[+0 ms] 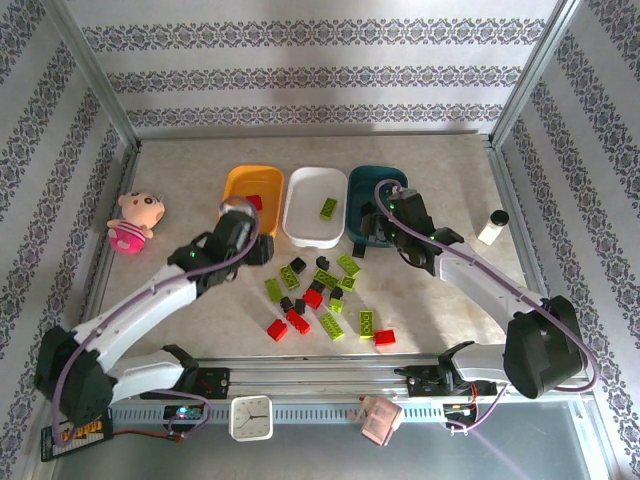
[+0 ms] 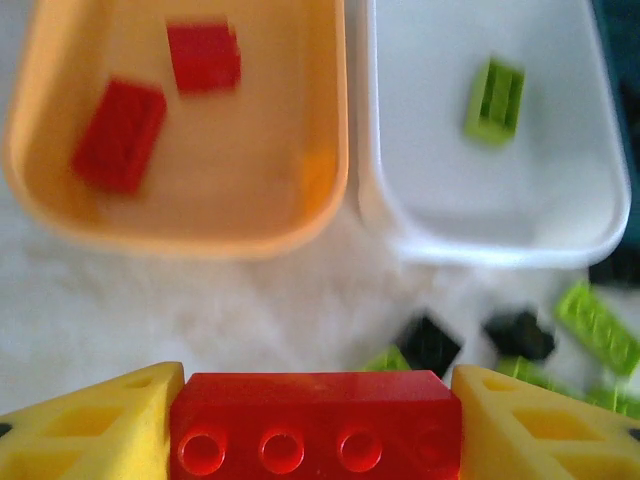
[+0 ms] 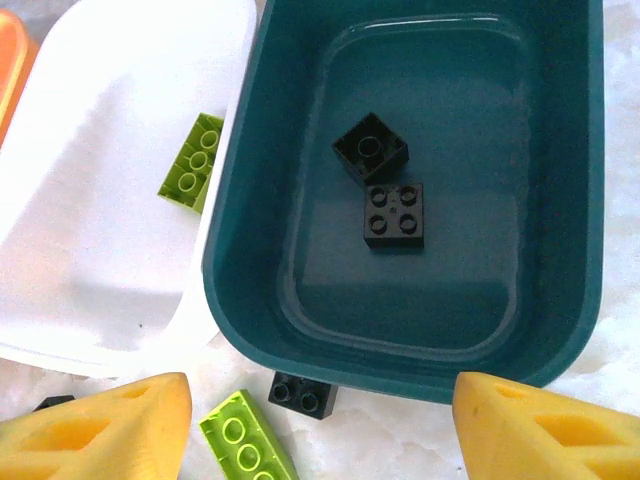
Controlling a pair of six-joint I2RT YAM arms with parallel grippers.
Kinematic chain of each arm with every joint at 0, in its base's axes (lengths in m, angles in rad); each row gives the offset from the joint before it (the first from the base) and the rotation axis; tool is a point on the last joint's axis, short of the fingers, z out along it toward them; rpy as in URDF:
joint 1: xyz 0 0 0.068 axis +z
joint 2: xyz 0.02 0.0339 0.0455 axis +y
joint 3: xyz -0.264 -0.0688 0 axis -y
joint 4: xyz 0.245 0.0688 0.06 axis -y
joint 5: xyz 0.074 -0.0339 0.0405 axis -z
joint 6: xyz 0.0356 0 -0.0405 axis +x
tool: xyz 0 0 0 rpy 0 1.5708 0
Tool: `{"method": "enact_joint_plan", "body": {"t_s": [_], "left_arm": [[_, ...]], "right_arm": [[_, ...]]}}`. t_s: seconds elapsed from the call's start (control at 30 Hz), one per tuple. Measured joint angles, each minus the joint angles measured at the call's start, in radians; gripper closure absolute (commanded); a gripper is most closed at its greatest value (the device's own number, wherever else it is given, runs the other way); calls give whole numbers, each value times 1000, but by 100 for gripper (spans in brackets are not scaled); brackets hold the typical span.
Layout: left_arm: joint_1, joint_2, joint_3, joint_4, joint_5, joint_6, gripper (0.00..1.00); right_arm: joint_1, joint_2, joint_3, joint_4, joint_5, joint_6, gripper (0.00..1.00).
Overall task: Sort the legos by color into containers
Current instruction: Place the lego in the container.
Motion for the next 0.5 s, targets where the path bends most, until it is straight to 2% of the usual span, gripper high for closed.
{"method": "enact_joint_plan", "body": {"t_s": [0.13, 0.33, 0.5], "left_arm": [[94, 222, 187, 52, 33, 69, 41], [207, 521, 370, 83, 73, 108, 42], [246, 698, 481, 82, 82, 113, 33]], "right_arm": [[0, -27, -29, 0, -11, 7, 30], [1, -79, -76, 0, -24, 19, 30], [33, -113, -109, 0, -45, 23, 29]]}}
